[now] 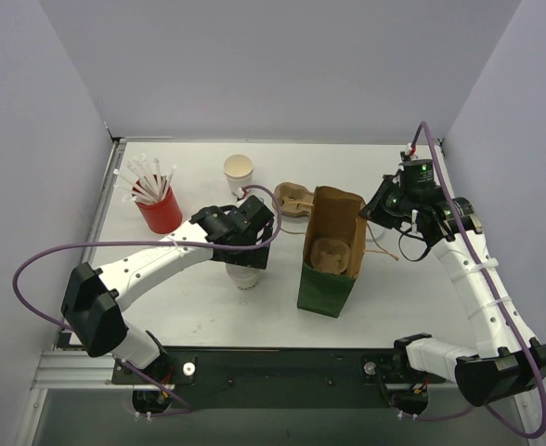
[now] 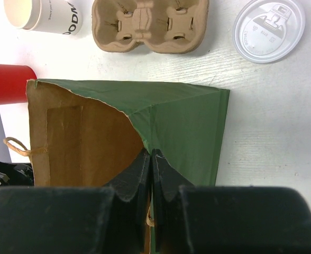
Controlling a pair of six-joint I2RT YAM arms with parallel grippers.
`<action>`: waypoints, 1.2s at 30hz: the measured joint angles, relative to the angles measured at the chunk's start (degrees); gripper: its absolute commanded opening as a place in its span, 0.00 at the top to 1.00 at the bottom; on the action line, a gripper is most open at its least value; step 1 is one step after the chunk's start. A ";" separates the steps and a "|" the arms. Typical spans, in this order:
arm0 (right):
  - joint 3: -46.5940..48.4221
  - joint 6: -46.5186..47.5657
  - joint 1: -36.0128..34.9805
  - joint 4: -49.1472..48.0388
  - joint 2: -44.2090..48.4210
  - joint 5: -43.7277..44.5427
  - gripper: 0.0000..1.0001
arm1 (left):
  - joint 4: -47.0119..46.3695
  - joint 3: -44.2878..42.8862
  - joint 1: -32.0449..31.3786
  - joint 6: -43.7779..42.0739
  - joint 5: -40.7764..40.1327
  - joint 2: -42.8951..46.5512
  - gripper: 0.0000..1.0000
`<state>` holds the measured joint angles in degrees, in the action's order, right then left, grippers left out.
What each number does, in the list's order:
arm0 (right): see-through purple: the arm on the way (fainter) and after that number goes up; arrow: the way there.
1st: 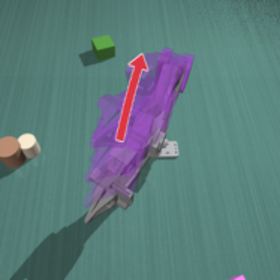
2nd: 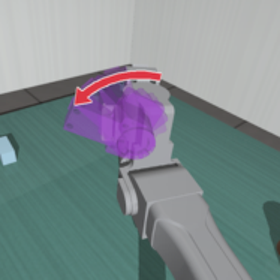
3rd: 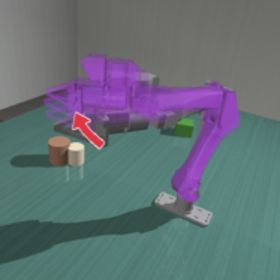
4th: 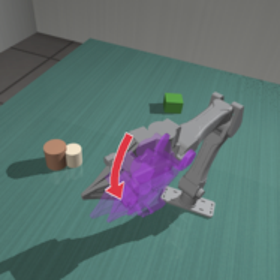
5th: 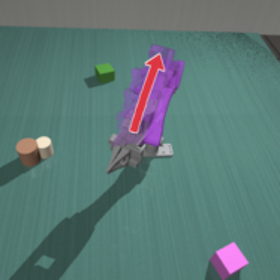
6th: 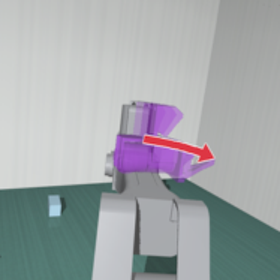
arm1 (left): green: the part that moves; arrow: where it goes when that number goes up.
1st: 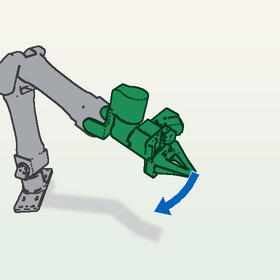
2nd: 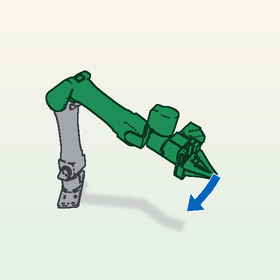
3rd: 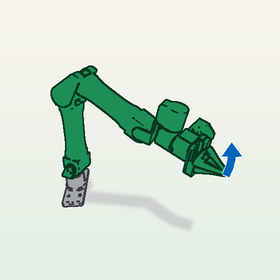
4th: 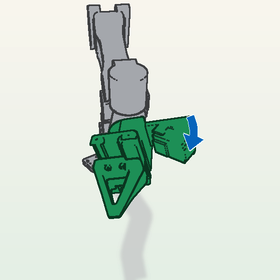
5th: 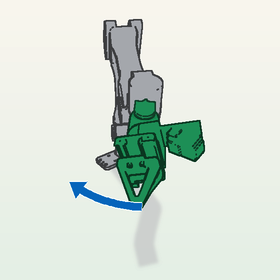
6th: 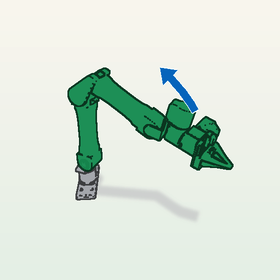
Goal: Pack the takeout coffee
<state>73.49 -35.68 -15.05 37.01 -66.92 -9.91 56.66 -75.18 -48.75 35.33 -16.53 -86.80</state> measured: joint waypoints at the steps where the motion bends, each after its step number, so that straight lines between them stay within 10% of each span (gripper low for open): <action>1: 0.00 0.00 -0.02 0.00 0.00 0.00 0.99 | -0.04 0.11 0.00 0.17 -0.17 0.00 0.05; 22: -0.31 0.00 -0.04 -0.20 0.00 0.00 0.99 | -1.75 1.66 -0.02 0.52 -0.83 -0.33 0.18; 36: -0.87 -0.02 -0.04 -0.85 0.00 0.00 0.99 | -2.49 1.88 -0.02 0.52 -1.07 -0.35 0.09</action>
<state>72.62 -35.70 -15.09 36.16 -66.92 -9.91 54.17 -73.30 -48.77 35.86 -17.61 -87.15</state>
